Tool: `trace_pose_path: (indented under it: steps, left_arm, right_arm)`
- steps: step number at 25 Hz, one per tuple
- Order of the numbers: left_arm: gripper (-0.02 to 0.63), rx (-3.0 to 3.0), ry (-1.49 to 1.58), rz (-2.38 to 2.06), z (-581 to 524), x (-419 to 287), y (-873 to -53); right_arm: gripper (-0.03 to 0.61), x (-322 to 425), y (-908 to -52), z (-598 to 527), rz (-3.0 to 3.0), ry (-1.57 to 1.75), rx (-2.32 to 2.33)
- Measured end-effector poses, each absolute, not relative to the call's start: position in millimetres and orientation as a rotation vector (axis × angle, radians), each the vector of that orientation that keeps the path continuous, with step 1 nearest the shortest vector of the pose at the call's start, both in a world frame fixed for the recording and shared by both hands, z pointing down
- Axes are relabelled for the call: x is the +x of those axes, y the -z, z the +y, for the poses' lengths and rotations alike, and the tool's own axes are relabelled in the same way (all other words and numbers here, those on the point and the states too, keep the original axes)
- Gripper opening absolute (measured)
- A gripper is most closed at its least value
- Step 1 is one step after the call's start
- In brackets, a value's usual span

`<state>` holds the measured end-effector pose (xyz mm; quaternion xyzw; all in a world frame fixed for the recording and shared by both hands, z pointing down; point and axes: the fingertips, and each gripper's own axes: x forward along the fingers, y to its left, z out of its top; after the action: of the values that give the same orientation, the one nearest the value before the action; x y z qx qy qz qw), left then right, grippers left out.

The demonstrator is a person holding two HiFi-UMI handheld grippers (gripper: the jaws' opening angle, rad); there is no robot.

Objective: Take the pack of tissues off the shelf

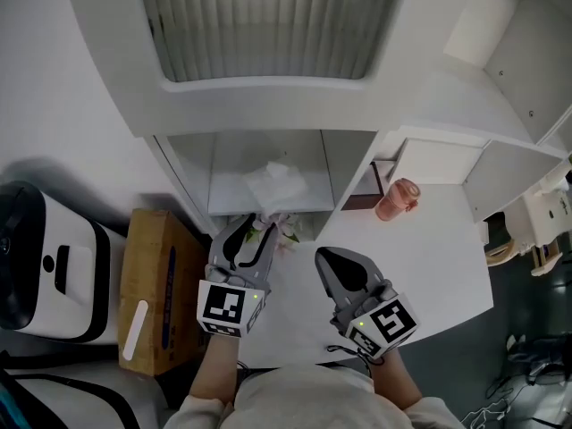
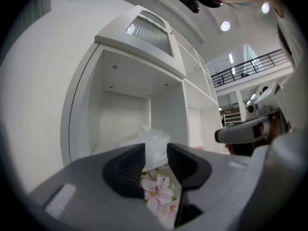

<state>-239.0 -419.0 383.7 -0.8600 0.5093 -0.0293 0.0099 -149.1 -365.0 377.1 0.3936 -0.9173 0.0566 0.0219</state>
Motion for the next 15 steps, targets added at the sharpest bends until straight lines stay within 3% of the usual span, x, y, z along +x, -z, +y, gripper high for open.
trace_pose_path:
  steps: [12, 13, 14, 15]
  left_arm:
    - [0.178, -2.676, 0.197, 1.656, -449, -239, -406]
    - [0.156, -2.680, 0.225, 1.664, -451, -238, -409]
    - [0.083, -2.683, 0.245, 1.676, -452, -238, -412]
    - [0.083, -2.683, 0.251, 1.690, -452, -238, -414]
  right_arm:
    - [0.000, -143, -380, -360, -2.796, -0.160, 1.225]
    - [0.000, -142, -380, -359, -2.795, -0.159, 1.226]
    - [0.000, -140, -380, -359, -2.794, -0.159, 1.229]
    - [0.000, -138, -380, -359, -2.793, -0.161, 1.234]
